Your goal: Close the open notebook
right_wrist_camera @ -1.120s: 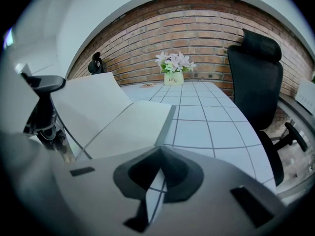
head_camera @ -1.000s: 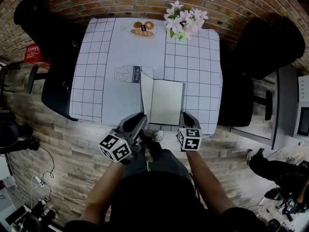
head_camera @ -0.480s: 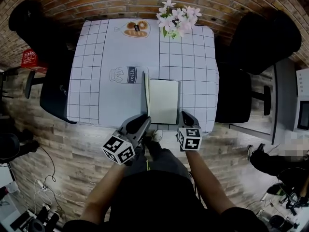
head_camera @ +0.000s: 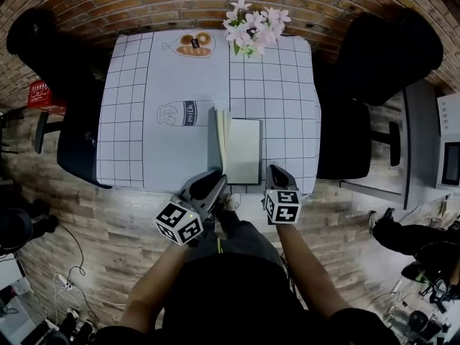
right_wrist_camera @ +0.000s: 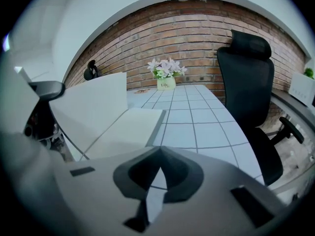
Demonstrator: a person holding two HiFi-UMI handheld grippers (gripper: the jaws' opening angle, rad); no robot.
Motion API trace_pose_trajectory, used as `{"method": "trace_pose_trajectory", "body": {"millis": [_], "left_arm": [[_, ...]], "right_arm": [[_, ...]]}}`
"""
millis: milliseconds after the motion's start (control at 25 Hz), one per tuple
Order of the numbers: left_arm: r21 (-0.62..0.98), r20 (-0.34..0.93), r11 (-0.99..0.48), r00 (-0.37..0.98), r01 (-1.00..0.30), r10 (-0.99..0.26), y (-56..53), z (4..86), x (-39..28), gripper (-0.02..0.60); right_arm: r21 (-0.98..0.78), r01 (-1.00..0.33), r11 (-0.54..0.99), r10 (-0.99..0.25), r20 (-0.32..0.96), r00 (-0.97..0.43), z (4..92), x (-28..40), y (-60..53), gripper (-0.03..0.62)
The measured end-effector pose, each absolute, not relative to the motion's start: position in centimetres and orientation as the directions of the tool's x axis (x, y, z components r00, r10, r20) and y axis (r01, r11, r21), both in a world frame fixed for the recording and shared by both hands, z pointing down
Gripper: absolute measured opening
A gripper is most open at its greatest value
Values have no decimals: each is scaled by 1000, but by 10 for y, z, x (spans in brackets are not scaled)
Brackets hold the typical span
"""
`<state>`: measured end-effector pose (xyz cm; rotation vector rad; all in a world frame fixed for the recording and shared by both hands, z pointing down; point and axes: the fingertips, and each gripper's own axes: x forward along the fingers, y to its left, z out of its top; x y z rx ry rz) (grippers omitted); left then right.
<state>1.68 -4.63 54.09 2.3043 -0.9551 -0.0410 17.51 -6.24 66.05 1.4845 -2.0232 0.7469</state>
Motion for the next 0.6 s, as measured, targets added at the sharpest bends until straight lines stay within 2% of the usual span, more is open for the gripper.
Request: {"method": "trace_pose_trajectory", "body": {"millis": [600], "left_arm": [[559,215,-573,772,-600,-598,-47,547,48,82]], "right_arm": [[-142,-967,213,-687,682,-251,655,191,-58,14]]}}
